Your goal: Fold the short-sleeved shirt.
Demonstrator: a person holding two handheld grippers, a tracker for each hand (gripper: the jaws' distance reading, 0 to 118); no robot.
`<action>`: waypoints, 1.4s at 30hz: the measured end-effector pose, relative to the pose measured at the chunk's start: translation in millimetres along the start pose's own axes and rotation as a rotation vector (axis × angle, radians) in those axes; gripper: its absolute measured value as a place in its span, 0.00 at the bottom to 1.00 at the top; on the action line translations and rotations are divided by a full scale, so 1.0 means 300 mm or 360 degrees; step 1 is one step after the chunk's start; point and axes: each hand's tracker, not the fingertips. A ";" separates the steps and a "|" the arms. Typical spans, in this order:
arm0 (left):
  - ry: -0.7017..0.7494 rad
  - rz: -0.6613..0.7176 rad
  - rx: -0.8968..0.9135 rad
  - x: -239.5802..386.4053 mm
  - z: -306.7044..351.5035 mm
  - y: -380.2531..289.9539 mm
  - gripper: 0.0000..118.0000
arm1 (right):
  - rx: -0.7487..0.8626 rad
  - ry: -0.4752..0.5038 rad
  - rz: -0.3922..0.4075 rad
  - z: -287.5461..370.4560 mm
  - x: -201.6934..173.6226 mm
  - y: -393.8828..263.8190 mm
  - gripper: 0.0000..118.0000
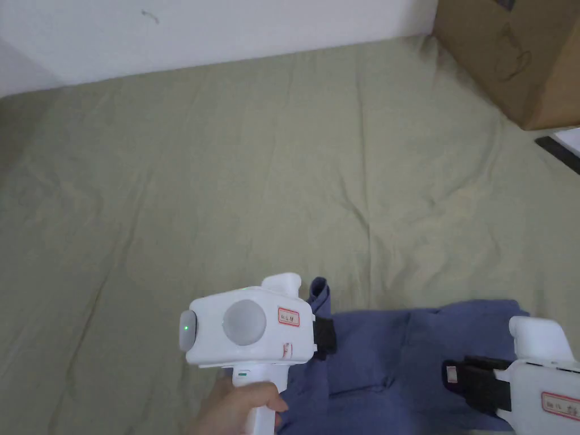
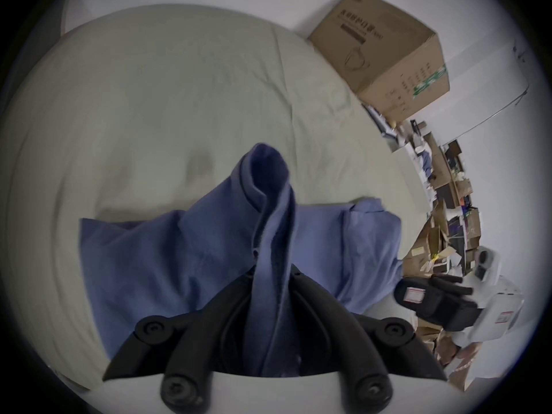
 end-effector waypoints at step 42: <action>-0.0529 0.0051 -0.0257 0.061 -0.069 -0.075 0.02 | 0.0030 0.0066 -0.0115 0.011 0.003 -0.004 0.00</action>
